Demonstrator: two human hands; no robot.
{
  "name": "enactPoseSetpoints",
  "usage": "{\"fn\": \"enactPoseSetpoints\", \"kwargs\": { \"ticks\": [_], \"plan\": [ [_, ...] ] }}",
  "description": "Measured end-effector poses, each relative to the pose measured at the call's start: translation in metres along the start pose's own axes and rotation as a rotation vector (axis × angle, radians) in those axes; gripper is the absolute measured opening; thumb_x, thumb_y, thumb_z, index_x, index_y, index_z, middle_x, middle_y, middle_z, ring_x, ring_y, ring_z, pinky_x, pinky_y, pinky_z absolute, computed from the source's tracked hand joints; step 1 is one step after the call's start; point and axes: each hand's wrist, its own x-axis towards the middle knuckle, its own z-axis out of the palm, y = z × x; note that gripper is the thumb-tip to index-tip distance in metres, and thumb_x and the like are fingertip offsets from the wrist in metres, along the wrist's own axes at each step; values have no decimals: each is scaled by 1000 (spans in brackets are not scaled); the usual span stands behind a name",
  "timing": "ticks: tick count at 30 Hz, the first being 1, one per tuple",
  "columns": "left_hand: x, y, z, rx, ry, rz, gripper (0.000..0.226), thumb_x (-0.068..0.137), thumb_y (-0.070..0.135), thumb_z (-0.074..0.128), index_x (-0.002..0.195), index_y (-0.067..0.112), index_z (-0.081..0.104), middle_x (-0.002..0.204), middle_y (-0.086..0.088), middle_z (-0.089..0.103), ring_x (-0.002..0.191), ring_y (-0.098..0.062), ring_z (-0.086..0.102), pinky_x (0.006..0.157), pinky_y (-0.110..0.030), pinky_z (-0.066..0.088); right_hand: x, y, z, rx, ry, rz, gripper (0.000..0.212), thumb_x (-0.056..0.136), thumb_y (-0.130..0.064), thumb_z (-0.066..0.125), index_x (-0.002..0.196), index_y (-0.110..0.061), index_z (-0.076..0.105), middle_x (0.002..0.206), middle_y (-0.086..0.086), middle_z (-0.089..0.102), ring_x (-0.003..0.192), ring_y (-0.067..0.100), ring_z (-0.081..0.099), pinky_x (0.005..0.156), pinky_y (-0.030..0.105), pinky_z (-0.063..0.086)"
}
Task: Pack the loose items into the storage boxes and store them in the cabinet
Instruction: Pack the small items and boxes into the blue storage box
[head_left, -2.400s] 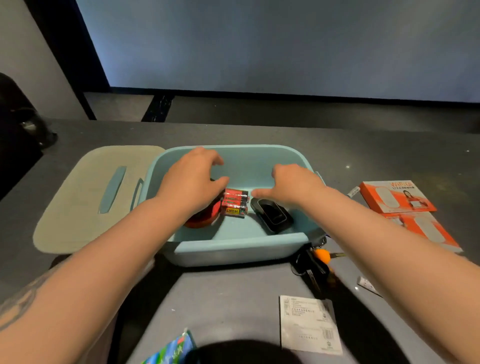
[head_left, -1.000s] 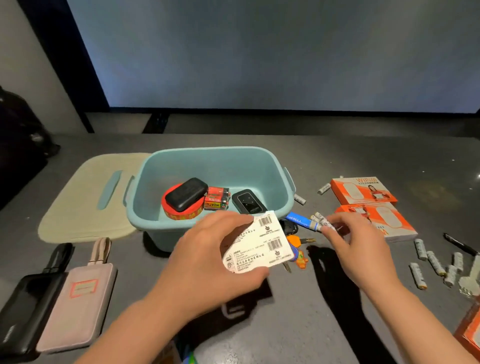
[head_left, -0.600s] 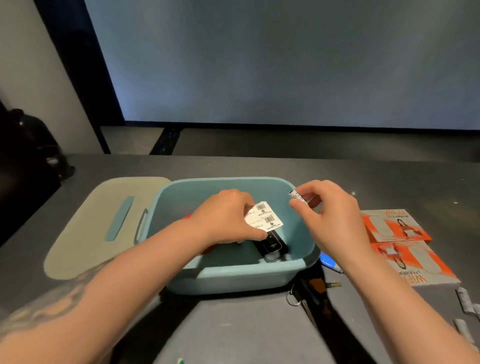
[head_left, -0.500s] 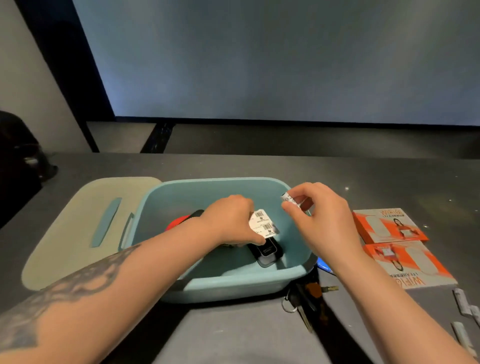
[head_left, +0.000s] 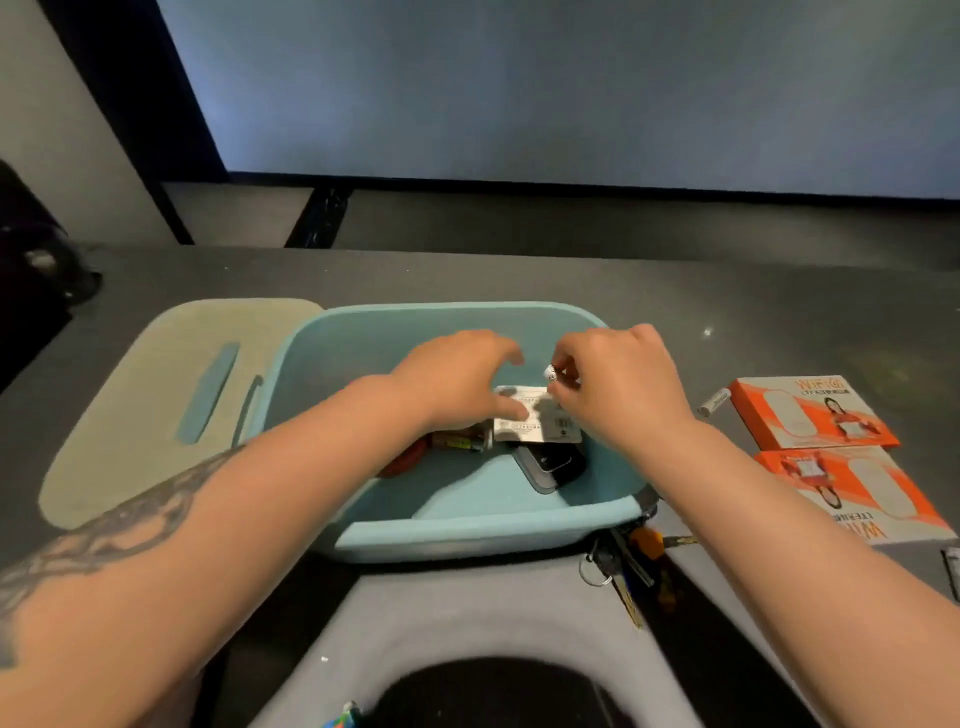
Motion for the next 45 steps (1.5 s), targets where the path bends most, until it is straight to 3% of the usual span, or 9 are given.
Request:
{"fn": "enactPoseSetpoints", "kwargs": {
  "ticks": [8, 11, 16, 19, 23, 27, 34, 40, 45],
  "plan": [
    [-148, -8, -11, -288, 609, -109, 27, 83, 24, 65, 110, 20, 64, 110, 6, 64, 106, -13, 56, 94, -31, 43, 26, -24, 29, -136, -390, 74, 26, 87, -26, 62, 109, -14, 64, 105, 11, 64, 87, 32, 58, 71, 33, 47],
    [-199, -15, 7, -299, 659, -203, 26, 81, 19, 67, 107, 18, 65, 104, 5, 65, 99, -13, 57, 89, -30, 43, 6, -34, 7, 46, -207, 54, 34, 82, -37, 67, 113, -21, 63, 106, 0, 67, 99, 25, 60, 75, 32, 45],
    [-278, -31, 67, -395, 769, -568, 27, 80, 16, 69, 103, 30, 64, 101, 15, 62, 93, 3, 54, 80, -4, 37, -102, -98, -34, 610, 262, -186, 27, 79, -28, 66, 105, -28, 63, 91, -14, 61, 79, 4, 54, 70, 24, 41],
    [-305, -27, 108, -421, 773, -725, 33, 75, 11, 72, 104, 25, 65, 108, 11, 62, 102, -10, 57, 85, -15, 37, -164, -136, -12, 714, 118, -223, 36, 74, -27, 75, 107, -28, 62, 90, -15, 54, 80, 6, 52, 71, 22, 42],
    [-316, -27, 131, -285, 703, -782, 53, 71, 22, 78, 120, 16, 59, 134, -4, 51, 123, -23, 43, 102, -36, 33, -215, -171, 29, 614, -225, -168, 78, 64, -65, 67, 130, -35, 40, 112, -21, 39, 109, 3, 40, 82, 21, 37],
    [-319, -31, 133, -285, 700, -791, 59, 74, 27, 75, 127, 15, 53, 140, -5, 44, 126, -22, 35, 103, -32, 28, -244, -185, 49, 550, -339, -125, 105, 48, -81, 56, 137, -35, 22, 124, -19, 30, 114, 4, 31, 90, 22, 35],
    [-321, -32, 133, -334, 725, -801, 61, 70, 22, 75, 127, 18, 51, 135, 1, 47, 119, -14, 35, 93, -20, 26, -244, -167, 53, 534, -263, -41, 82, 58, -44, 65, 130, -31, 30, 106, -17, 36, 104, 10, 35, 84, 21, 32],
    [-325, -8, 137, -418, 707, -707, 68, 62, 12, 73, 124, 27, 49, 119, 17, 46, 106, 1, 32, 85, -13, 25, -238, -144, 50, 411, -250, 27, 83, 56, -42, 61, 132, -33, 29, 114, -15, 42, 108, 13, 36, 83, 25, 25],
    [-310, 1, 141, -414, 648, -674, 75, 56, 25, 78, 122, 32, 44, 109, 24, 39, 106, -5, 36, 85, -23, 30, -233, -129, 48, 427, -255, 85, 78, 62, -40, 62, 133, -34, 30, 118, -15, 43, 109, 12, 37, 83, 23, 28]
  ]
}}
